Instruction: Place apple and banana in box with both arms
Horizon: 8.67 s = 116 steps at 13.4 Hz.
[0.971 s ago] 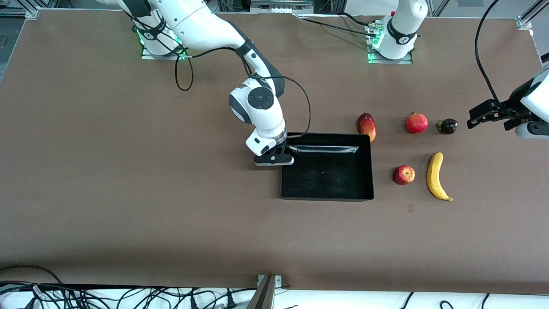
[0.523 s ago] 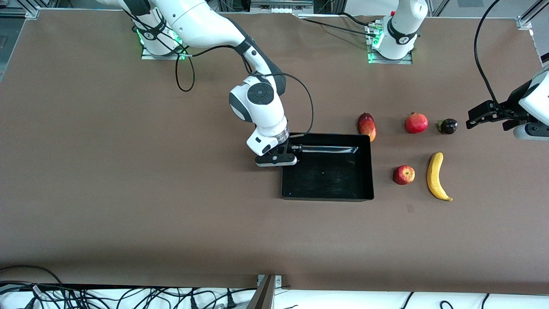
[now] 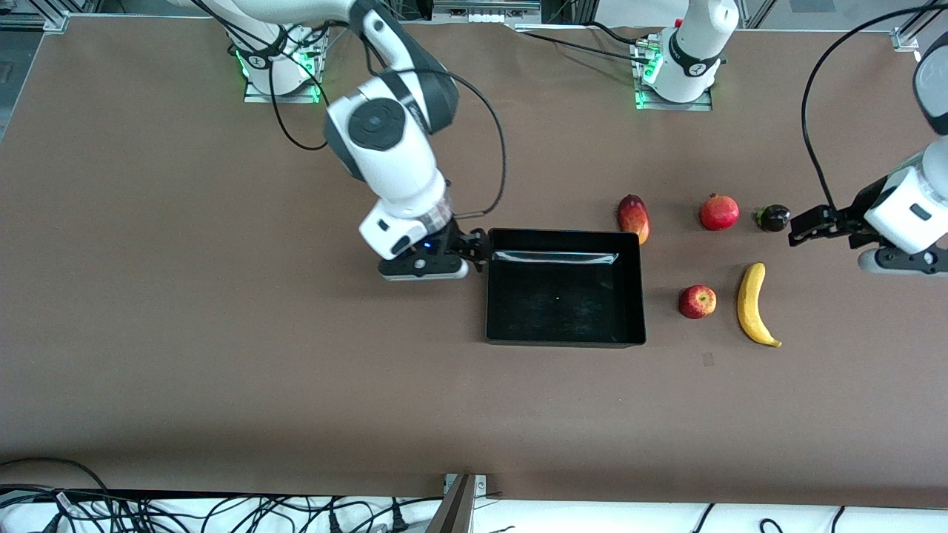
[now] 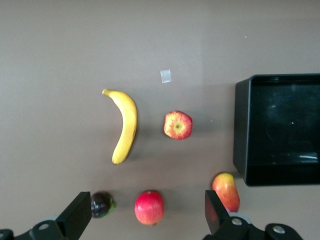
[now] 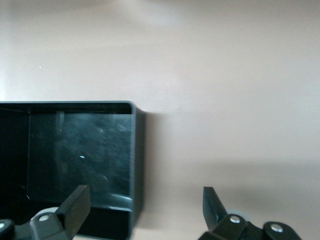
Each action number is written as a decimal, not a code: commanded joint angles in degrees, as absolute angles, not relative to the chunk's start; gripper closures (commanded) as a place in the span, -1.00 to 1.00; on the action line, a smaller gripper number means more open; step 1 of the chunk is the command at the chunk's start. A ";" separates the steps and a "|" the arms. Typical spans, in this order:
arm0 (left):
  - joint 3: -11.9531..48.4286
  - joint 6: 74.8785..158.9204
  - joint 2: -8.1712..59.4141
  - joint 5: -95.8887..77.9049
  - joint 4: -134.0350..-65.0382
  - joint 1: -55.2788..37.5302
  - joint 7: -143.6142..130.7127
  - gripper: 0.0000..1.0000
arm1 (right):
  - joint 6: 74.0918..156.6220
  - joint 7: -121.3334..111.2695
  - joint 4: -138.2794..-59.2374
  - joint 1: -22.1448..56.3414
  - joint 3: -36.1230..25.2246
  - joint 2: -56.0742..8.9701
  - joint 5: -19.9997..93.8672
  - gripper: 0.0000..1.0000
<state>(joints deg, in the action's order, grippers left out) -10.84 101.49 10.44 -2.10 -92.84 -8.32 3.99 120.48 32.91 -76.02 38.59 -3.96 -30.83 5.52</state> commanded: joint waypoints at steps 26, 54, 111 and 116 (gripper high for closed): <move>-9.05 141.24 34.37 -9.58 -108.19 -10.90 -4.83 -1.00 | 79.28 -13.72 -78.57 27.28 -30.44 -10.73 1.16 -1.00; -2.37 123.92 26.36 -8.70 -103.54 -24.87 -34.62 1.00 | 87.19 -13.54 -92.37 -3.52 -3.43 0.53 -2.90 -1.00; -3.60 110.02 26.44 -0.97 -96.33 -1.85 7.90 -1.00 | 88.68 -13.45 -92.37 -3.16 -2.20 0.70 -1.50 -1.00; -3.78 120.39 32.77 2.62 -96.68 -0.18 11.86 -1.00 | 88.59 -13.45 -92.37 -3.16 -2.11 0.79 -1.49 -1.00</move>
<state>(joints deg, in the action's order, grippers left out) -4.30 117.58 31.10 0.06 -96.62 -0.84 9.78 89.23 -13.73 -92.88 -2.60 -2.74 0.63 -2.37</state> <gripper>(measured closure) 0.000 0.000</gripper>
